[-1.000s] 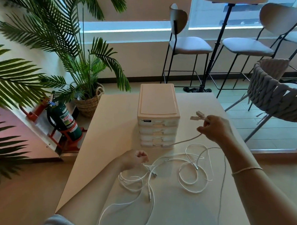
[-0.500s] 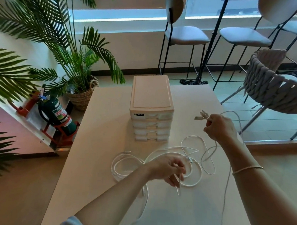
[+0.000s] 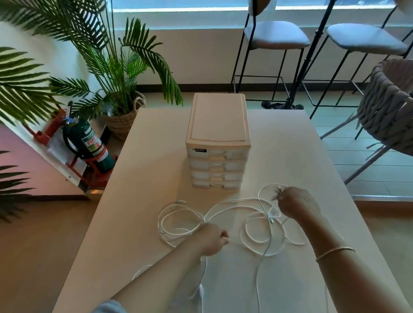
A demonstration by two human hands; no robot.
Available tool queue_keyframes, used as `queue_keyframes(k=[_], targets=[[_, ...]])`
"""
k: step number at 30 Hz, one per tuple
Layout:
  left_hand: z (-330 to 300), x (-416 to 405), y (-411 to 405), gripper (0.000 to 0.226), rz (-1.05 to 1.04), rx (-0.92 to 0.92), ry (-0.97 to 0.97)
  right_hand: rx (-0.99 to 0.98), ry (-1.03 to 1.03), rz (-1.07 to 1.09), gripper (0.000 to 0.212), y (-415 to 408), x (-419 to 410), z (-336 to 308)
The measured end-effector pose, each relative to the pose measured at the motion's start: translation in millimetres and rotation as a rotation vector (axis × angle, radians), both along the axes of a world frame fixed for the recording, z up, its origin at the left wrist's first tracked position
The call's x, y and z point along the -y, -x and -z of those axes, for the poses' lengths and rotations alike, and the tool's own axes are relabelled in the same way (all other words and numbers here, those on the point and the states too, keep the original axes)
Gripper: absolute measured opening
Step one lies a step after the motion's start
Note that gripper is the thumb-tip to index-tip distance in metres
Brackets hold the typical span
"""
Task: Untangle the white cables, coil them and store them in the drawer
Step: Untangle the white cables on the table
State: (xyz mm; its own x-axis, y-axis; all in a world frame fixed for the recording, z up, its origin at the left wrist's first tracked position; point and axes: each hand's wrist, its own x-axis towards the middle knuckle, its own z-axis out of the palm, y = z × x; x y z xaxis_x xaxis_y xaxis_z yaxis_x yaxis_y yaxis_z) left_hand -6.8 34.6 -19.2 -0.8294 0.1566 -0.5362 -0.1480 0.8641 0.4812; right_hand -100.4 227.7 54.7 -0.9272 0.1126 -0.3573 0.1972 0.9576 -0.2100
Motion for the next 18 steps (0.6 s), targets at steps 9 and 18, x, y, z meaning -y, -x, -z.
queue_keyframes(k=[9, 18], targets=[[29.6, 63.2, -16.8, 0.027, -0.137, -0.256, -0.004, 0.057, 0.041, -0.296, 0.027, -8.3, 28.1, 10.7], [28.6, 85.9, -12.9, 0.014, -0.523, -0.555, -0.022, 0.067, 0.054, -0.348, 0.032, -19.4, 38.5, 26.7]])
